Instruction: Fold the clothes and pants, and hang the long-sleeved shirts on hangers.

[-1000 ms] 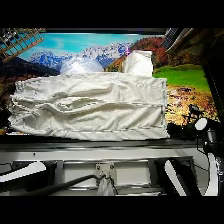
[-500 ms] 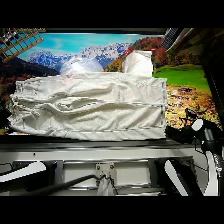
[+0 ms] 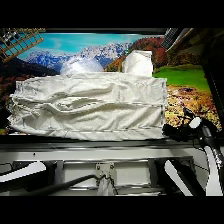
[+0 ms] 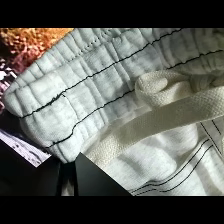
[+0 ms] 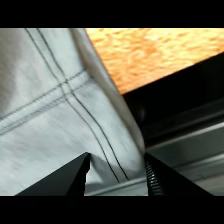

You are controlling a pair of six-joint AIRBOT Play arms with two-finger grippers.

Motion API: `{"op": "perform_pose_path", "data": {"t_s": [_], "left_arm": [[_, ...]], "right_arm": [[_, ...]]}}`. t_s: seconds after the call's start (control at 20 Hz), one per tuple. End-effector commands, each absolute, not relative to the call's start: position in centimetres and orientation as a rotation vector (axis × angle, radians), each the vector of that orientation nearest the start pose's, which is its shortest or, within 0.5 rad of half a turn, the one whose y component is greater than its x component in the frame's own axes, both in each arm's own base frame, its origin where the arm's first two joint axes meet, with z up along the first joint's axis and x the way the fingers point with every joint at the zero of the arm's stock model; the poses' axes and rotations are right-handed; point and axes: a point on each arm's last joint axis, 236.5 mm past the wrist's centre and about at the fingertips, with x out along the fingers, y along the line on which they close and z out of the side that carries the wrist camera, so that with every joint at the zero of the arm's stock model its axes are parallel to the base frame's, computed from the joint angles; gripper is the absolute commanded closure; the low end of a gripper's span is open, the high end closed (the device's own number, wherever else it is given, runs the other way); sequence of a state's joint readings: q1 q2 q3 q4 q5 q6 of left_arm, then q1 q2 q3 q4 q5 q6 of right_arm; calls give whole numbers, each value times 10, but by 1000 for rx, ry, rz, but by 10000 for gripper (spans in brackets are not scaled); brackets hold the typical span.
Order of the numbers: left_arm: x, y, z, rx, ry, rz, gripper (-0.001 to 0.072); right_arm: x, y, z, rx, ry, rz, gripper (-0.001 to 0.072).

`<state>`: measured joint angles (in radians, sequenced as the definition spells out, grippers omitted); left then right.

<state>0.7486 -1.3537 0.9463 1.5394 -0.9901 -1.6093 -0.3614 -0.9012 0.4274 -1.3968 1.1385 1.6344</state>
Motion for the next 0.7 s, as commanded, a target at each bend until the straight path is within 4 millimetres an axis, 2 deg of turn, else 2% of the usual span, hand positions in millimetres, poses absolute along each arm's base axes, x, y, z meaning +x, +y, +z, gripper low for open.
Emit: {"op": "perform_pose_path", "data": {"t_s": [0.0, 0.1, 0.15, 0.3, 0.45, 0.55, 0.65], "left_arm": [[263, 236, -82, -582, 1303, 637, 682], [263, 236, -82, -581, 1303, 637, 683], [264, 236, -81, -579, 1301, 637, 683], [268, 245, -71, -554, 1276, 647, 683], [282, 257, -44, -527, 1204, 658, 683], [287, 263, -28, -504, 1161, 667, 683], [286, 263, -19, -495, 1149, 670, 683]], "right_arm": [[183, -16, -112, 592, 1554, -250, 372], [184, -19, -112, 573, 1544, -249, 628], [185, -23, -110, 554, 1532, -255, 677], [207, -37, -83, 499, 1424, -263, 678], [239, -54, -35, 440, 1271, -269, 678], [247, -60, -8, 399, 1197, -265, 678], [244, -62, 6, 370, 1159, -267, 678]]}}
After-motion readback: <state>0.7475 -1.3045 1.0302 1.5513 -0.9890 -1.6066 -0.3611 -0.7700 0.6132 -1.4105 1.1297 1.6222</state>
